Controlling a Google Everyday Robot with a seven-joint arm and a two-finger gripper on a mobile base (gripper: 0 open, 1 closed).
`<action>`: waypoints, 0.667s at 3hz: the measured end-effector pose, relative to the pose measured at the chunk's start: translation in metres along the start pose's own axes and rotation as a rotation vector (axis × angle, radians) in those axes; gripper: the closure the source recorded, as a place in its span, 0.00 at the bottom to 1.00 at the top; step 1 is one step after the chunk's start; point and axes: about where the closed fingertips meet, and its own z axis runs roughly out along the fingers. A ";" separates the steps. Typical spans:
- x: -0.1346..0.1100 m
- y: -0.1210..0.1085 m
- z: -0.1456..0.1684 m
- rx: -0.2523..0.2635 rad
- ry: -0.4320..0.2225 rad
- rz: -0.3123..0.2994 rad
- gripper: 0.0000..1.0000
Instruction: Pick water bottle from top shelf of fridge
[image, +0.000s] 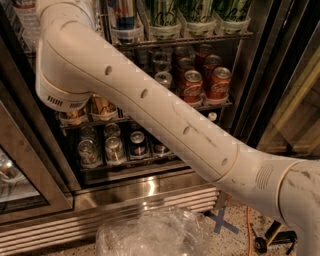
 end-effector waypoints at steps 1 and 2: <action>-0.015 0.009 -0.020 -0.039 -0.004 0.003 1.00; -0.016 0.009 -0.019 -0.041 0.000 0.005 1.00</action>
Offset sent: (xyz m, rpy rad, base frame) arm -0.0973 0.0167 0.0226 -0.0004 0.0321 0.1372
